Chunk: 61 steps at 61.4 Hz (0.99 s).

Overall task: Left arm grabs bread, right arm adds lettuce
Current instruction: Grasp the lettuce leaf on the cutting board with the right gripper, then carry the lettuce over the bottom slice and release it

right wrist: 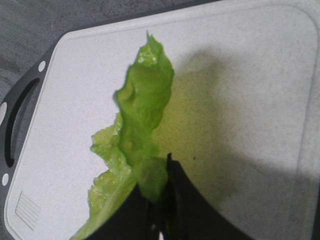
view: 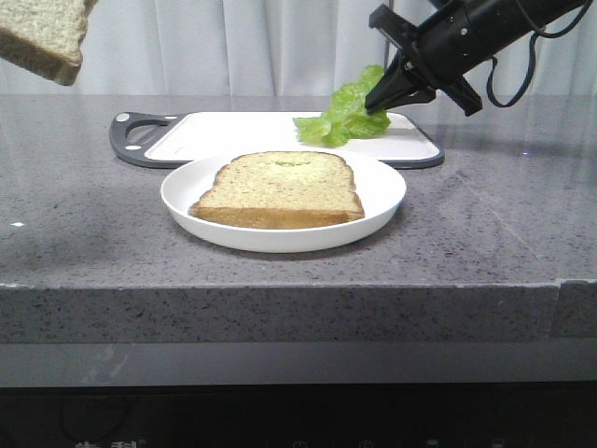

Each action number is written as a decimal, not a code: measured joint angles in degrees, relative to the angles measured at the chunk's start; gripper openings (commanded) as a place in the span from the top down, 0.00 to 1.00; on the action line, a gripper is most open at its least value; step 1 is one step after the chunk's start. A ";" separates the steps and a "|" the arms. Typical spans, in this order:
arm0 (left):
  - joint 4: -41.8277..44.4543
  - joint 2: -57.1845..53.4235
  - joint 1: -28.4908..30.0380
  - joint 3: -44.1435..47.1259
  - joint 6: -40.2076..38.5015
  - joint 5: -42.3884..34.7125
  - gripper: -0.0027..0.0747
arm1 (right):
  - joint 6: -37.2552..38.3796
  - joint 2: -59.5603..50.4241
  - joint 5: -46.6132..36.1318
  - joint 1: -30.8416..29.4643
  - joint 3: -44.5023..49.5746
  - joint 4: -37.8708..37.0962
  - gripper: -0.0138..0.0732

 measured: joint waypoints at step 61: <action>0.33 0.00 0.00 0.00 0.00 -0.11 0.99 | -31.07 -44.03 14.99 1.43 45.49 26.38 0.94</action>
